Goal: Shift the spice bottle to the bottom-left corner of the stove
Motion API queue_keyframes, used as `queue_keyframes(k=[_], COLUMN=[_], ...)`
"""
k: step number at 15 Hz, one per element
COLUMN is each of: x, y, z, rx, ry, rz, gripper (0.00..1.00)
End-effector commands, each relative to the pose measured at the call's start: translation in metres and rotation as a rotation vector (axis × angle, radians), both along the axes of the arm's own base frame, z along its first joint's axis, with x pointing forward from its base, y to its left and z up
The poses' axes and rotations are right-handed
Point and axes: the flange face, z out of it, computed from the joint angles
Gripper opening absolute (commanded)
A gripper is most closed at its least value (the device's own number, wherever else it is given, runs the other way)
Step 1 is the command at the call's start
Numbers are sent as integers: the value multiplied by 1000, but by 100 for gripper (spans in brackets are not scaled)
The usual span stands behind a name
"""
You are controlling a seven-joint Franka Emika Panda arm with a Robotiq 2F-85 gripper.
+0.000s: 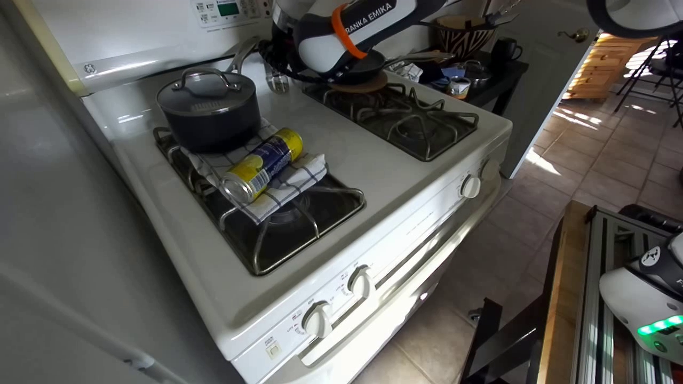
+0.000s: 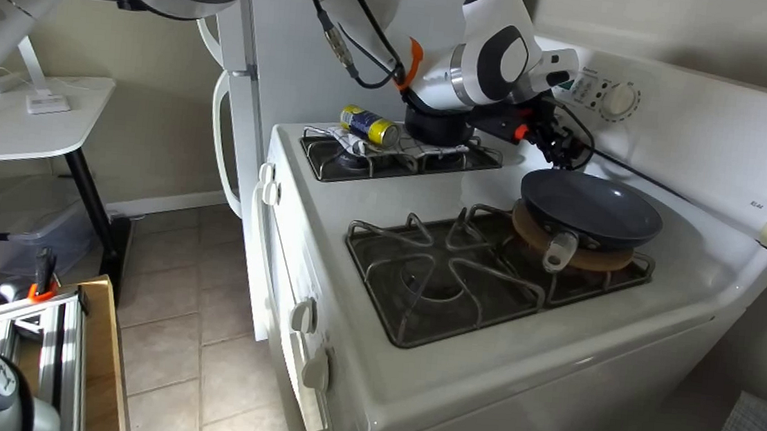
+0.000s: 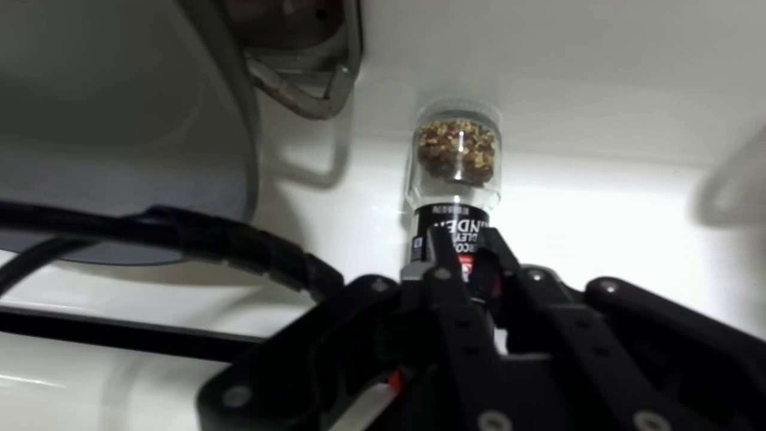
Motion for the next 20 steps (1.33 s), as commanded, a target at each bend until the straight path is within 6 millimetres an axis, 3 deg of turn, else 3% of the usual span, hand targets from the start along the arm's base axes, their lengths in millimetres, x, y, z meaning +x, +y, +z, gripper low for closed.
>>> queue_keyframes(k=[1, 5, 8, 15, 16, 17, 20], x=[-6, -15, -12, -5, -4, -3, -2], y=[0, -2, -5, -13, -13, -13, -12], z=[6, 20, 19, 6, 6, 6, 8], rx=[-27, -34, -62, -79, -71, -65, -59], ry=[-2, -21, -48, -67, -77, -92, -137], rz=[-7, -3, -10, -60, -71, -76, -83], gripper=[49, 80, 100, 100, 93, 75, 49])
